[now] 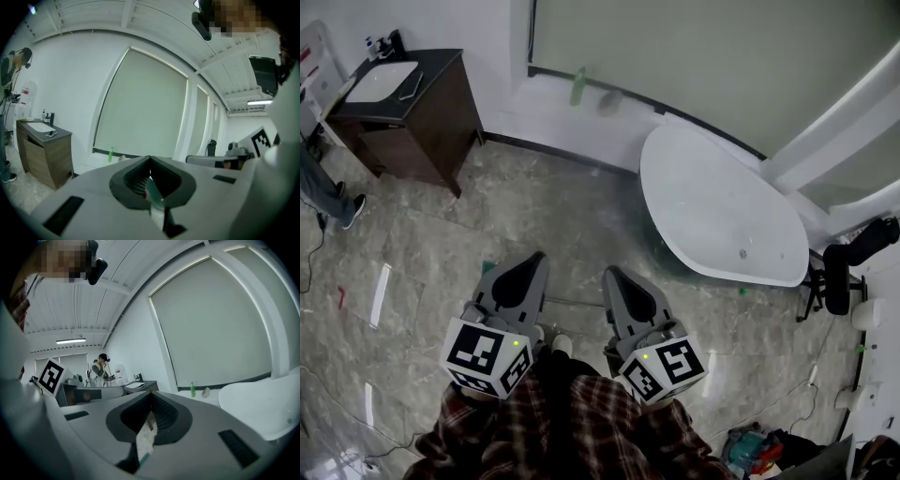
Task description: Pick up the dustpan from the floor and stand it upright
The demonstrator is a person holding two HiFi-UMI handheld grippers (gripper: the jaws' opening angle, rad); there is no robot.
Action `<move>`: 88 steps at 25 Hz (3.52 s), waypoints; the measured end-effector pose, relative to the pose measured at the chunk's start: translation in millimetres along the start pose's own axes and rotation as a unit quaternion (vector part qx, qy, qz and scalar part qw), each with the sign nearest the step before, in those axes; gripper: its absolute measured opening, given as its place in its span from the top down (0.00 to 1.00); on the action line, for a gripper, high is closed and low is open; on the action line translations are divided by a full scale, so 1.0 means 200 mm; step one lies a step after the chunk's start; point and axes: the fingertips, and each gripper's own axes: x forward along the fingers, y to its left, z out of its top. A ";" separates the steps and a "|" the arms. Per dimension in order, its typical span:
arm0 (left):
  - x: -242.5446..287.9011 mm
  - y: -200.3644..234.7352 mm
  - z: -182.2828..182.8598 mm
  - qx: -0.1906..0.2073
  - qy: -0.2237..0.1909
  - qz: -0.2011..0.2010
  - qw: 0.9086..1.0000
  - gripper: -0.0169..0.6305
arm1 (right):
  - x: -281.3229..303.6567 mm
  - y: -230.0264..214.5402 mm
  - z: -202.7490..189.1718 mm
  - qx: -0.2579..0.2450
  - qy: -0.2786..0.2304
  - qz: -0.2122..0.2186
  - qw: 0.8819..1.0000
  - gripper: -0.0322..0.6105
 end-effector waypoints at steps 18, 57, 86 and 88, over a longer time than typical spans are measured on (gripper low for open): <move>0.20 0.09 -0.09 0.025 0.058 -0.052 0.997 0.96 | 0.13 -0.19 -0.07 0.034 0.008 -0.083 0.996 0.93; 1.01 0.46 -2.50 0.009 0.212 -0.092 0.973 0.96 | 0.11 -1.59 -2.67 0.136 0.168 -0.233 0.948 0.75; 1.41 0.86 -3.44 0.013 0.188 -0.087 0.978 0.95 | 0.03 -2.29 -4.76 0.392 0.288 -0.447 0.751 0.69; 1.42 0.86 -3.46 0.009 0.189 -0.089 0.978 0.96 | 0.04 -2.30 -4.80 0.398 0.297 -0.456 0.739 0.69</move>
